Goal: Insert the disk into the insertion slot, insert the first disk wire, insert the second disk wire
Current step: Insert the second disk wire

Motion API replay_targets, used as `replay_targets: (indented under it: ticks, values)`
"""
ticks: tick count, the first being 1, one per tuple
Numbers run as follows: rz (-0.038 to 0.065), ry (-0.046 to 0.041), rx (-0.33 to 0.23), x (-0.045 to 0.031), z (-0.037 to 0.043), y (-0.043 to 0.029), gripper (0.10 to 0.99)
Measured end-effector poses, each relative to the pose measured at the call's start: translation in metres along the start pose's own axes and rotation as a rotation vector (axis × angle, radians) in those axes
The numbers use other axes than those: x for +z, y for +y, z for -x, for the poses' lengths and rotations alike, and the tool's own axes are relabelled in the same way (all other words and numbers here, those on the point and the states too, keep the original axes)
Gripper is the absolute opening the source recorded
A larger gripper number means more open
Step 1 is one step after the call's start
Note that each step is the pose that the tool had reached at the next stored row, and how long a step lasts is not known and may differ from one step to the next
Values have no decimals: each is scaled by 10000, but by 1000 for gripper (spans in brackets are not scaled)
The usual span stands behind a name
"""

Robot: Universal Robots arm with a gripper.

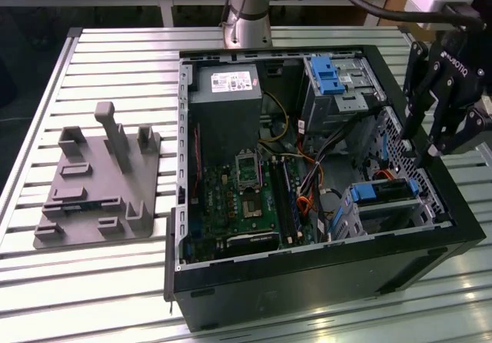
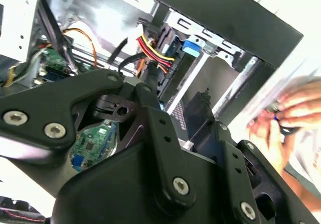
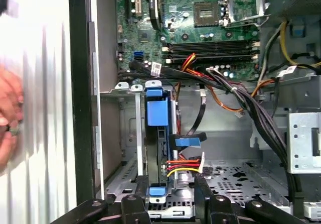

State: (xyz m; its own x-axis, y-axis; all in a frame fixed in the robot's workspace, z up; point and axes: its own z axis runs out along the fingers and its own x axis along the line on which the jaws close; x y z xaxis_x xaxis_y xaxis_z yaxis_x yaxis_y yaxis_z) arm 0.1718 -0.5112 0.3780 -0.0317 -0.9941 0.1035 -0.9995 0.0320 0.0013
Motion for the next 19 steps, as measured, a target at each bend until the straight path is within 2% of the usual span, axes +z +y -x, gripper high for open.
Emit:
replay_targets:
  ticks: [2,4,6,8,9,10,12,14,19]
  values:
    - [-11,360,2,-1,38,3,486]
    - [-22,658,-6,0,70,5,486]
    - [-31,854,-26,2,103,8,486]
    - [-41,973,-58,5,144,12,486]
    - [-226,1073,-91,34,244,28,486]
    - [-476,1246,-95,50,301,45,486]
    - [-487,1303,-96,61,350,89,486]
    - [-494,1321,-96,67,385,151,486]
    - [-516,1413,-209,74,406,227,486]
